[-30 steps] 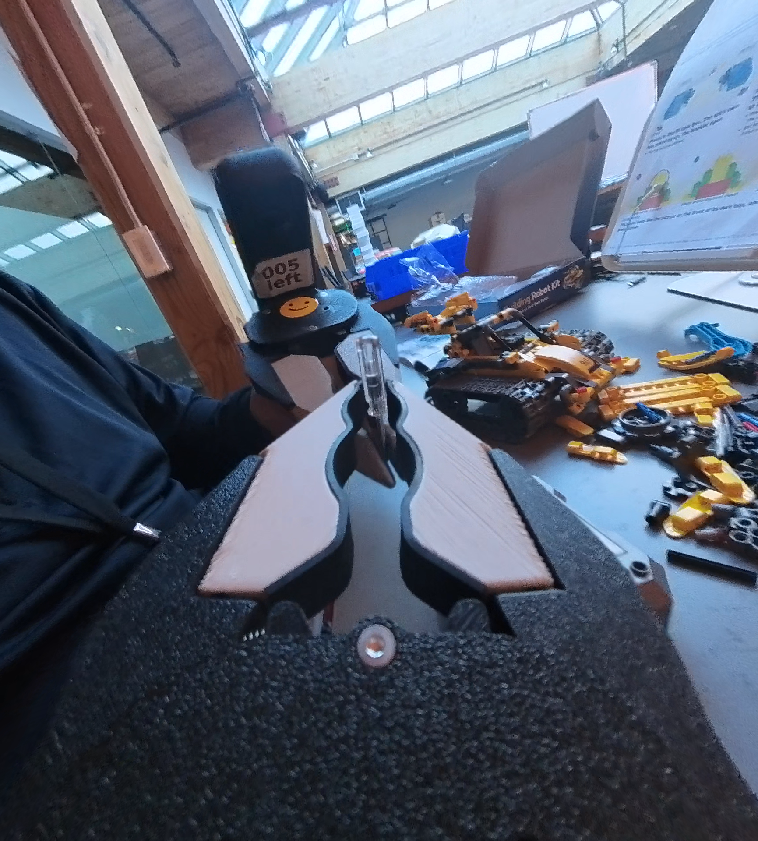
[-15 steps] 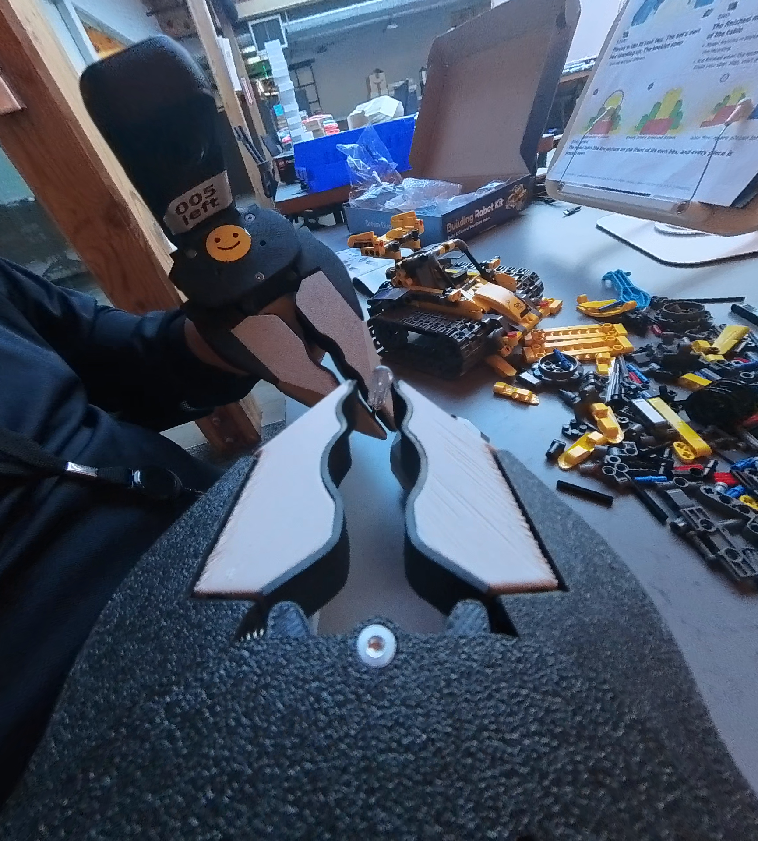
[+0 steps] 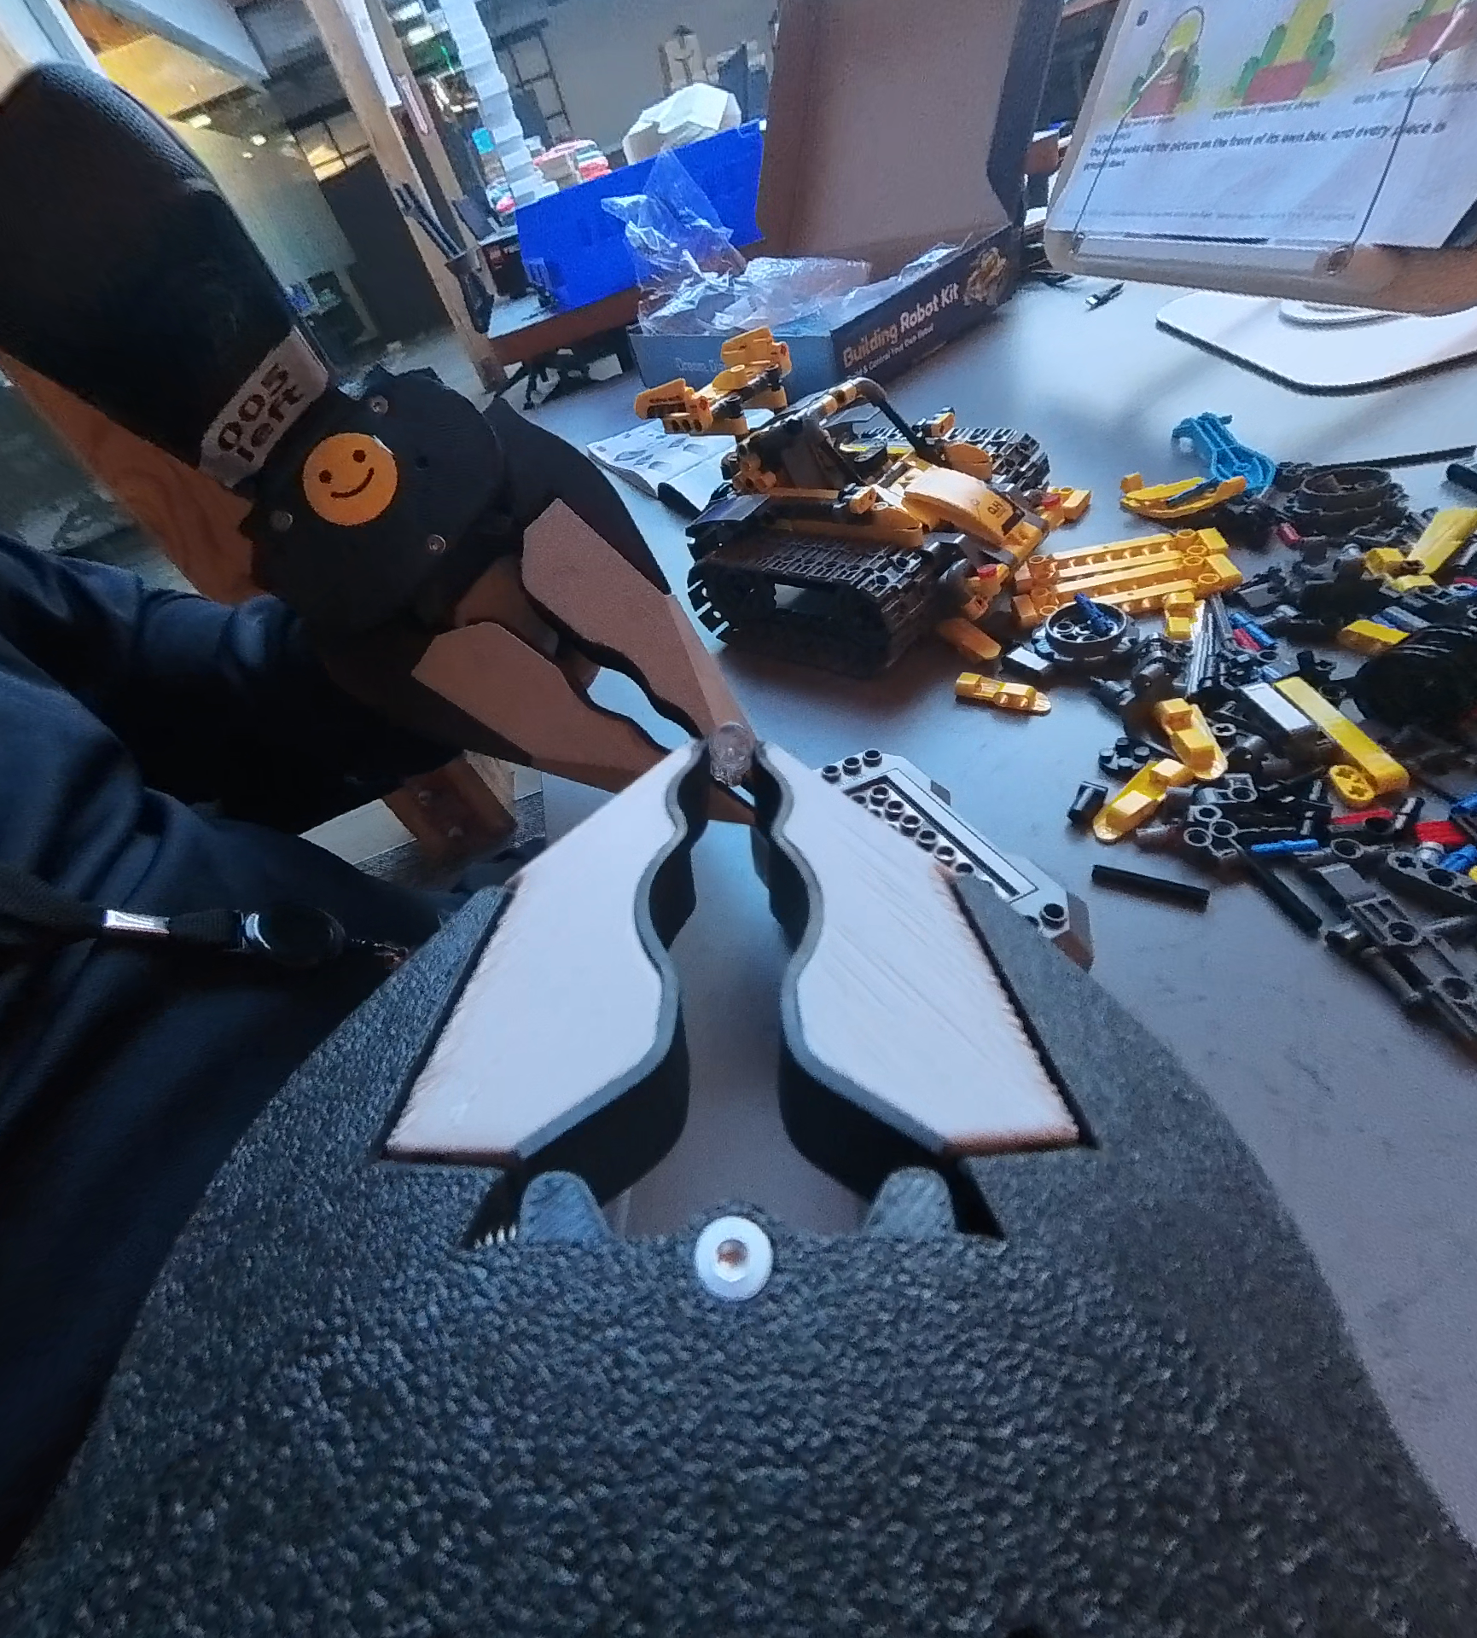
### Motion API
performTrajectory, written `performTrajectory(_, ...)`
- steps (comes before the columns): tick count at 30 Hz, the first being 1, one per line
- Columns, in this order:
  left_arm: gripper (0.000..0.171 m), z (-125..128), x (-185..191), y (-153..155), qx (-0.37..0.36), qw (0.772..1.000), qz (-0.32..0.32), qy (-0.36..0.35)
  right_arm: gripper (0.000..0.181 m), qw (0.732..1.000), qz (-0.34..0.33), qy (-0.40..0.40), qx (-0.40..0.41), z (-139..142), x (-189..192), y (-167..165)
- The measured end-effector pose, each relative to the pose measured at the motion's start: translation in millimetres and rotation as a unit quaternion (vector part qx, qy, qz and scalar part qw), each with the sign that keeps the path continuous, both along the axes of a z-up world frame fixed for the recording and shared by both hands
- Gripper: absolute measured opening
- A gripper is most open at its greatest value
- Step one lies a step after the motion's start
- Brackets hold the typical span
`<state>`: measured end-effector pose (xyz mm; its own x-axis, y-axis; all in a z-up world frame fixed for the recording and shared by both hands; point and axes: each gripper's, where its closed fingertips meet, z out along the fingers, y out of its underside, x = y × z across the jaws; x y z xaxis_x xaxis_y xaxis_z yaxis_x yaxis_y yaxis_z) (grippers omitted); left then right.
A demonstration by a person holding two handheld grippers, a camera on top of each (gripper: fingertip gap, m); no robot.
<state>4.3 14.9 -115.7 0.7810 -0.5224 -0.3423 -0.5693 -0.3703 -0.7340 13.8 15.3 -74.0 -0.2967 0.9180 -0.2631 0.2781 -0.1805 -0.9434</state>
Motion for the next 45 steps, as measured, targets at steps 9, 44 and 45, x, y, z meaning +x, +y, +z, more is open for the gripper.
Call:
performTrajectory(9, 0.058, -21, -23, 4, -0.056, 0.998, 0.021, -0.030, 0.009, 0.998, -0.032, -0.042, 0.040, -5, 11, 22)
performTrajectory(44, 0.071, -45, 3, -7, -0.007, 0.993, -0.121, 0.006, 0.008, 0.968, 0.003, -0.090, 0.235, -23, 34, -19)
performTrajectory(45, 0.071, -45, 3, -7, -0.007, 0.993, -0.121, 0.006, 0.008, 0.968, 0.002, -0.092, 0.234, -23, 33, -19)
